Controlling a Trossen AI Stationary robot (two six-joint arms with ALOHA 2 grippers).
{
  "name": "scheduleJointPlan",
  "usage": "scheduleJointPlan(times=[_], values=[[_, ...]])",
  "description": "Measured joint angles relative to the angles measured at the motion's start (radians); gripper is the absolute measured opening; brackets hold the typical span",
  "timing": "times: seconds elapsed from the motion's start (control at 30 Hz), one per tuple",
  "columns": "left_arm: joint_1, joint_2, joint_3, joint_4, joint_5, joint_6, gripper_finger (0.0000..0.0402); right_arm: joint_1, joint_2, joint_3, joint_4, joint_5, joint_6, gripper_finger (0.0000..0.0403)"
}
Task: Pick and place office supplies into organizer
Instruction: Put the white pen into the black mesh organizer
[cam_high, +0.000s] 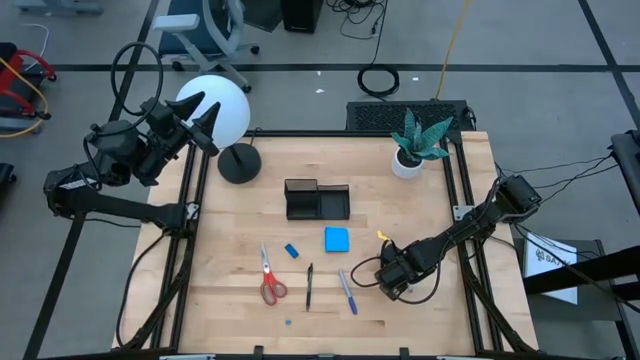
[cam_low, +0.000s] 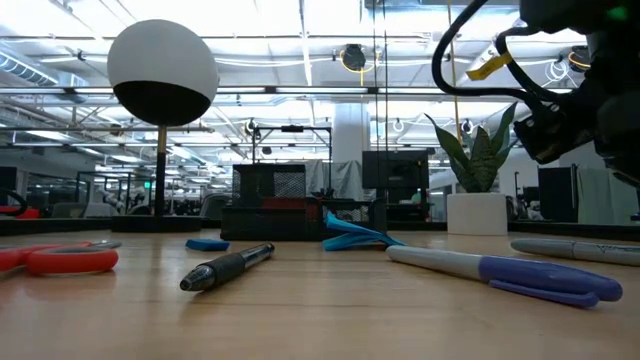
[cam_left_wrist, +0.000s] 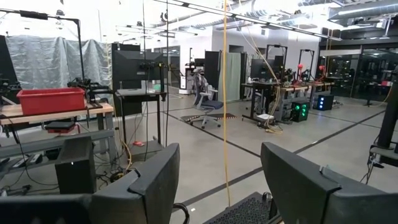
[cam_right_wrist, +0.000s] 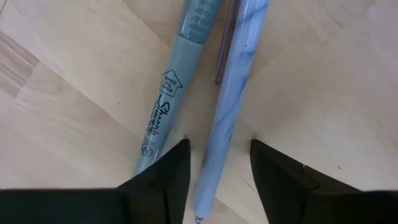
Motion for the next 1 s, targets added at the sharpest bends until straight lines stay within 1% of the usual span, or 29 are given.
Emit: scheduleJointPlan(times=[0.33, 0.47, 0.63, 0.8, 0.9, 1.0], values=[[0.0, 0.0, 0.0, 0.0, 0.0, 0.0, 0.0234, 0.0, 0.002, -0.001, -0.002, -0.025, -0.051, 0.0053], [0.0, 0.0, 0.0, 0.0, 0.0, 0.0, 0.0234, 0.0, 0.002, -0.001, -0.003, -0.027, -0.073, 0.0024], [0.0, 0.0, 0.0, 0.0, 0.0, 0.0, 0.0234, 0.0, -0.013, -0.002, -0.001, -0.026, -0.078, 0.0024], [0.0, 0.0, 0.0, 0.0, 0.0, 0.0, 0.0234, -0.004, -0.061, -0.008, -0.025, -0.022, -0.077, 0.003], [0.0, 0.0, 0.0, 0.0, 0.0, 0.0, 0.0234, -0.006, -0.104, -0.006, -0.038, 0.008, -0.081, 0.0021], [0.0, 0.0, 0.0, 0.0, 0.0, 0.0, 0.0234, -0.006, -0.133, -0.005, -0.067, 0.041, -0.099, 0.002]])
